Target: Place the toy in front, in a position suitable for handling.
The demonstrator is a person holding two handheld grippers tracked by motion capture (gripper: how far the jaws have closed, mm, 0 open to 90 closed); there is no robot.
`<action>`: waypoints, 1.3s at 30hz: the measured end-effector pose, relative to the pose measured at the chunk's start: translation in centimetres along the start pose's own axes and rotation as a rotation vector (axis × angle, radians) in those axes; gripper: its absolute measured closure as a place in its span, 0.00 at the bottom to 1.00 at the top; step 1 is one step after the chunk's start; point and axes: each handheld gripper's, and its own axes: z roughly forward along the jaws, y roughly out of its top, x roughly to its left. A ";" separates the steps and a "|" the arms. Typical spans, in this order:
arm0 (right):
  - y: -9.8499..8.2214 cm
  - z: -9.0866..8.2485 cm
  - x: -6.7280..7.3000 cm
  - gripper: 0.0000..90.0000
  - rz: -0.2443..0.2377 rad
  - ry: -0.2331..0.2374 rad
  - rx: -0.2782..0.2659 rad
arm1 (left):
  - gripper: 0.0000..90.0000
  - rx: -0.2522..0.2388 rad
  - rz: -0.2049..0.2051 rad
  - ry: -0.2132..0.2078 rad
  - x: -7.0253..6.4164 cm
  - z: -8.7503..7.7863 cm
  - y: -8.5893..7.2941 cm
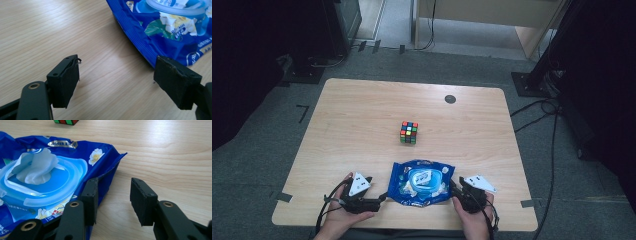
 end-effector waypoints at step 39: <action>1.9 2.8 9.0 0.59 -0.212 0.308 -0.005 | 0.41 -0.050 -0.214 0.273 4.8 -3.1 0.1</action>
